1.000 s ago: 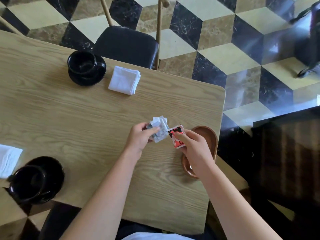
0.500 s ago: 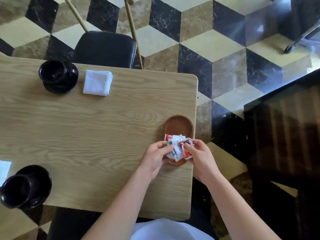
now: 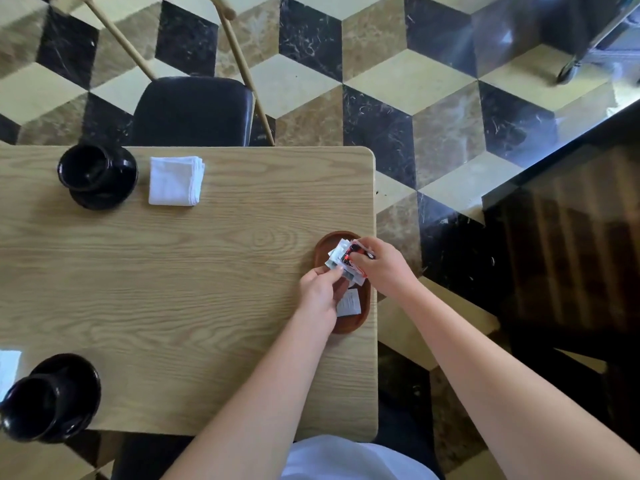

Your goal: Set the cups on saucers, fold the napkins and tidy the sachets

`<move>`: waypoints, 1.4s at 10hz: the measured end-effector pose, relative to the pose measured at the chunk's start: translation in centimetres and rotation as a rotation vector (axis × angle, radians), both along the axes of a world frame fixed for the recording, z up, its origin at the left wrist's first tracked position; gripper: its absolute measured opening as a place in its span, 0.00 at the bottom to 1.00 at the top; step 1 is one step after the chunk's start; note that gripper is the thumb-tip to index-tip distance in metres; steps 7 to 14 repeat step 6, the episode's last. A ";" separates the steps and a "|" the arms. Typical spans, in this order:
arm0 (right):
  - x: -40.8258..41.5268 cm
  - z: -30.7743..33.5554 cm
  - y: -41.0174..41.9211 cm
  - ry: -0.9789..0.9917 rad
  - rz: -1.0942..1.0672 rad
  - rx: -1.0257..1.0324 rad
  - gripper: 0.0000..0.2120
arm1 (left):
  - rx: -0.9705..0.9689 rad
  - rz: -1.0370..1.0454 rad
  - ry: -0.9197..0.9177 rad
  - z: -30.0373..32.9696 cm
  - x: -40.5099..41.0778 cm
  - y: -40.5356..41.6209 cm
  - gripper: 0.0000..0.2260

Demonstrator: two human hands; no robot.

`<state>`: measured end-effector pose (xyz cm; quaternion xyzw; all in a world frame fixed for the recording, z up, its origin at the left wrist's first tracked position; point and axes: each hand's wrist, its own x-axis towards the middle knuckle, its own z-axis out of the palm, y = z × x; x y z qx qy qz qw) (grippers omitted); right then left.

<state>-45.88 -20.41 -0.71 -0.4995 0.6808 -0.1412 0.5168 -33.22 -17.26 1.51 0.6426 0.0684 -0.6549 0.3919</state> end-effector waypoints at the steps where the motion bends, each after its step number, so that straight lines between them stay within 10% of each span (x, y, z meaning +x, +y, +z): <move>1: -0.1 -0.5 -0.5 0.062 0.108 -0.018 0.13 | 0.007 -0.043 -0.067 -0.2 0.3 0.3 0.03; 4: 1.0 -0.1 0.4 0.199 0.214 -0.120 0.15 | 0.004 -0.203 -0.158 0.3 2.4 1.5 0.08; 6: 1.4 1.4 1.2 0.242 0.096 -0.220 0.17 | -0.112 -0.595 -0.646 0.7 3.7 2.1 0.25; 14: 1.4 1.4 1.2 0.242 0.096 -0.220 0.17 | -0.112 -0.595 -0.646 0.7 3.7 2.1 0.25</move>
